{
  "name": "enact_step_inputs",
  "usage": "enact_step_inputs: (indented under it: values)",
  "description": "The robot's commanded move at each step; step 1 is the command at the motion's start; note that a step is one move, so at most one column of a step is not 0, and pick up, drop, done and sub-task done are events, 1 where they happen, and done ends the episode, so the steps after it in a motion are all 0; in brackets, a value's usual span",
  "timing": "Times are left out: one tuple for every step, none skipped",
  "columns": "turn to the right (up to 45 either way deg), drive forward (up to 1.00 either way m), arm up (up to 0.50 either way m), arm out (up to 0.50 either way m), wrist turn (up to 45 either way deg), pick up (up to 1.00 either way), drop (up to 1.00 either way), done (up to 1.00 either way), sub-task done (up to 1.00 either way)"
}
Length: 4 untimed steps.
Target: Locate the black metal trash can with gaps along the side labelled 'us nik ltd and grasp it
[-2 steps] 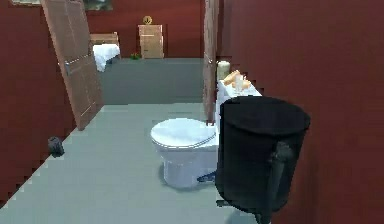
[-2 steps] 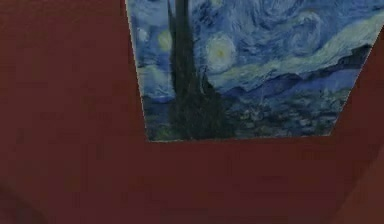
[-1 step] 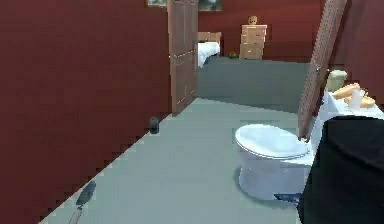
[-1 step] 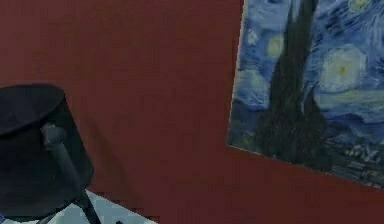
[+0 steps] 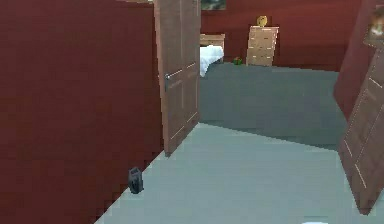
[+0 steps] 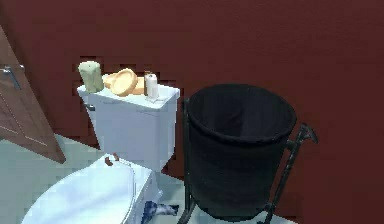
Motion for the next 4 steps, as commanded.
enact_step_inputs:
  values:
    - [-3.0,0.00,0.00,0.00,0.0,0.00,0.00,0.00,0.00]
    - [0.0,0.80,0.00,0.00,0.0,0.00,0.00,0.00,0.00]
    - [-45.0,0.00,0.00,0.00,0.0,0.00,0.00,0.00,0.00]
    - [-45.0,0.00,0.00,0.00,0.0,0.00,0.00,0.00,0.00]
